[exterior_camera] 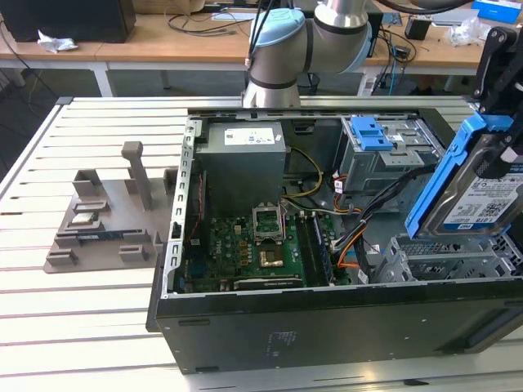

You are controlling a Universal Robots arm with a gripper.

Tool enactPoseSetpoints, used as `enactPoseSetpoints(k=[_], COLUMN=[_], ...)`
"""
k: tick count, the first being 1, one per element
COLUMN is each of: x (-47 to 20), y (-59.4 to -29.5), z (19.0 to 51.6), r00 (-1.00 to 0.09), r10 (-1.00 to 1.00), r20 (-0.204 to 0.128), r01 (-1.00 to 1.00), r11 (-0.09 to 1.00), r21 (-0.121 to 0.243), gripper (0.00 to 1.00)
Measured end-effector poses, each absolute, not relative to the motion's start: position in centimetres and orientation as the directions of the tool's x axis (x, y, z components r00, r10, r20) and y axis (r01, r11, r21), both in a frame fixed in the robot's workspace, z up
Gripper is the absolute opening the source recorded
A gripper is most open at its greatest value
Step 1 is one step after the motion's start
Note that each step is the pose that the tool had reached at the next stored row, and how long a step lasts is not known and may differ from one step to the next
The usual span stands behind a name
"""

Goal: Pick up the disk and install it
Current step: 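Insert the disk into the insertion slot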

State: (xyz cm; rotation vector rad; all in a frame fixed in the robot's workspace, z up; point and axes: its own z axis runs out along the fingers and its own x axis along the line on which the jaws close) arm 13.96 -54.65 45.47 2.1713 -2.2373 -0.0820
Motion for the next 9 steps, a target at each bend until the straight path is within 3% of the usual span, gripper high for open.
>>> enactPoseSetpoints(k=[9], x=[13.84], y=[-54.70], z=[44.93], r00=[-0.036], r10=[-0.999], r20=[-0.020], r01=[-0.998], r11=[0.035], r21=[0.054], gripper=[0.37])
